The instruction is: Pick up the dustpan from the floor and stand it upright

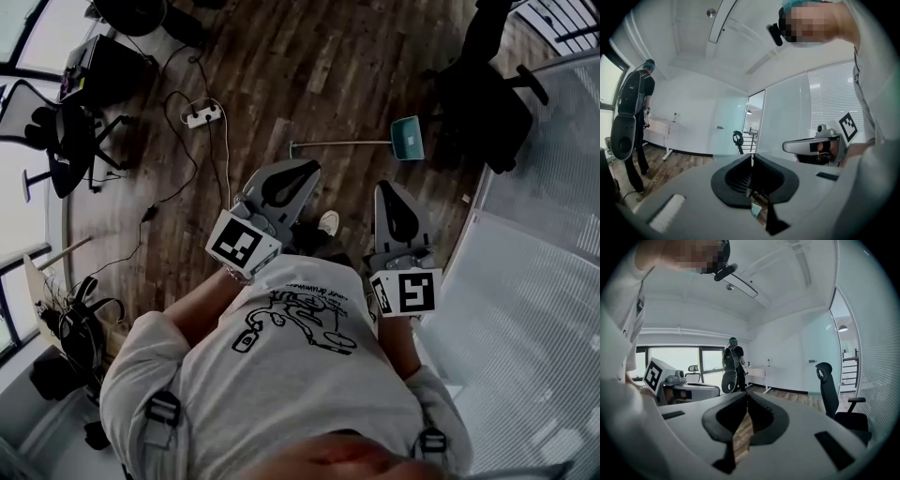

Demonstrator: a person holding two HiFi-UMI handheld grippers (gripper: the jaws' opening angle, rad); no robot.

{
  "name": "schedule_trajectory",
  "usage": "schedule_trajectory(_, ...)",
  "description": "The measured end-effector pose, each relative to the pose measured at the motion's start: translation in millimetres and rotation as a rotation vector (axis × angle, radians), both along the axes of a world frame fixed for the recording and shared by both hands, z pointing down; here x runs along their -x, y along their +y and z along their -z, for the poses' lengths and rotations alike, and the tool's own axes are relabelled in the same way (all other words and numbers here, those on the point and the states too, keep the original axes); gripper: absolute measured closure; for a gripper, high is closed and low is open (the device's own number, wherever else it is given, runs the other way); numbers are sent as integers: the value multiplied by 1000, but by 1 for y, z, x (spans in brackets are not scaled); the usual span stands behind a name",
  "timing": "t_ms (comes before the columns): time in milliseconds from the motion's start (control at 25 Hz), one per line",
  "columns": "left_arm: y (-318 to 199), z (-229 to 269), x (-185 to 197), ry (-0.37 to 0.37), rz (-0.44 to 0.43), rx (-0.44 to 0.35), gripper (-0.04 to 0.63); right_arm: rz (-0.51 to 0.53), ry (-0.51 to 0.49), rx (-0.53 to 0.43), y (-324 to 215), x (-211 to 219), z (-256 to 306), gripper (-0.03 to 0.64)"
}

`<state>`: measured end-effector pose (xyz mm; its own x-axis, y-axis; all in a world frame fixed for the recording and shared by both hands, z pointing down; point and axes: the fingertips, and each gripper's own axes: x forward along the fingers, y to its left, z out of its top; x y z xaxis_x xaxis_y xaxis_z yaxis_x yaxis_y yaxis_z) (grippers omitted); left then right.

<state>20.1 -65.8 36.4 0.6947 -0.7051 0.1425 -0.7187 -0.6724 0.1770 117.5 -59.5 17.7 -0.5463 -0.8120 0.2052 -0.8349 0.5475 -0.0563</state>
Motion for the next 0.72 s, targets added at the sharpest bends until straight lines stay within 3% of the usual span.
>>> schedule_trajectory(720,-31,-133,14,-1,1,136,581,52,28,126,-27,34,-130,611)
